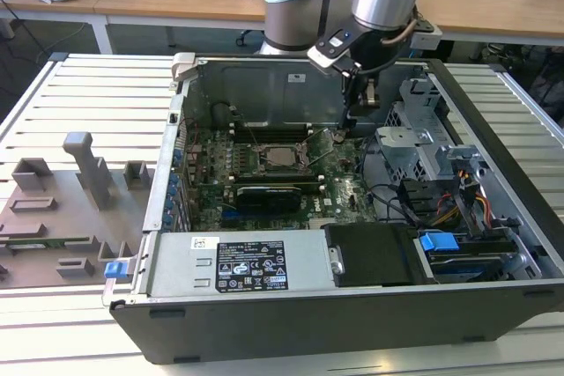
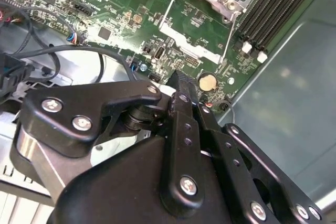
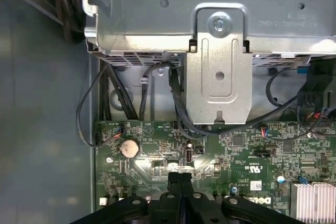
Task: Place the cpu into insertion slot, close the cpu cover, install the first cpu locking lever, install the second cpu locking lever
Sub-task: 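Close the cpu cover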
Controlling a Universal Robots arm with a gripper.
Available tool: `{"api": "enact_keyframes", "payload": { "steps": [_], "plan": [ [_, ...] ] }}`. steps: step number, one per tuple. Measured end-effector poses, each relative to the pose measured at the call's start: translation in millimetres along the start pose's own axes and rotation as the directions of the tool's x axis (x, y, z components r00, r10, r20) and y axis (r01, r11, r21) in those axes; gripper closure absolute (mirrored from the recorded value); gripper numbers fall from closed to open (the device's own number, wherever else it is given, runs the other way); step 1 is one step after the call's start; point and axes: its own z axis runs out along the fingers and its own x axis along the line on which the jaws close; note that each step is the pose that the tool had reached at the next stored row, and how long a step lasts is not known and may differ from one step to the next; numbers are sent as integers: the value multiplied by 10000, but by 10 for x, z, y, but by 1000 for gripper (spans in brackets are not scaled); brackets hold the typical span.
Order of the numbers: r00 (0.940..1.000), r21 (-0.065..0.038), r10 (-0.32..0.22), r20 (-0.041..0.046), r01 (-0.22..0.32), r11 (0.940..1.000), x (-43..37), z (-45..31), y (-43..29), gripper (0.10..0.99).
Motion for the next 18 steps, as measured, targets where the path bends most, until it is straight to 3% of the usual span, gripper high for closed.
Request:
{"api": "enact_keyframes", "payload": {
  "steps": [3,8,12,18],
  "plan": [
    [10000,14,-1,1,1,10000,1,62,2,980],
    [10000,36,-1,1,1,10000,4,257,7,980],
    [10000,36,-1,1,1,10000,5,306,-10,980],
    [10000,36,-2,1,2,10000,7,321,-139,980]
  ]
}}
